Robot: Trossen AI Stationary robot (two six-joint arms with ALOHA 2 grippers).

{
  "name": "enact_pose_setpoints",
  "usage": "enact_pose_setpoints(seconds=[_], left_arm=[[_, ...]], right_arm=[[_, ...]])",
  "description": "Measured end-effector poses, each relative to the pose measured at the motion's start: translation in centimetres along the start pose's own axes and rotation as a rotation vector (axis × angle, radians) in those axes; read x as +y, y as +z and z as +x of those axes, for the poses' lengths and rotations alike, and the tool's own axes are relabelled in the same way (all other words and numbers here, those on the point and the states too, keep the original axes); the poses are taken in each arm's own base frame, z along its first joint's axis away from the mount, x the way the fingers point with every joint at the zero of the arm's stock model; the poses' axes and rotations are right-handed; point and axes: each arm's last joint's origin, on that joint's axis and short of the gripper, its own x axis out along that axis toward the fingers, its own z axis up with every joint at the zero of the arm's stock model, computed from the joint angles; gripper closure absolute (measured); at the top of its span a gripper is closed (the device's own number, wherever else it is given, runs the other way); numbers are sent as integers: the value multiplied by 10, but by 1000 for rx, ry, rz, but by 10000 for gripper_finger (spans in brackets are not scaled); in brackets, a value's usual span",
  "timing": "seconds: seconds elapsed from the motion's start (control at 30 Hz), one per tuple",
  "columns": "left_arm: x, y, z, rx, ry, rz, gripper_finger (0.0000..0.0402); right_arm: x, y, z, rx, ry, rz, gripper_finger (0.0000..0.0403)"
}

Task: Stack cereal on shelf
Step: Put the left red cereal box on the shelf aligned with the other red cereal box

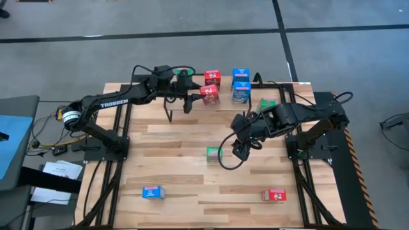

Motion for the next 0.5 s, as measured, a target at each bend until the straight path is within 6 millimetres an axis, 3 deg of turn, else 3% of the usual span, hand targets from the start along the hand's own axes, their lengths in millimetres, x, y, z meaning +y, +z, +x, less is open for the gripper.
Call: enact_pose_setpoints(seconds=[0.5], left_arm=[[1,-3,0,39,44,23,223]], right_arm=[[2,3,0,-58,-17,-72,131]])
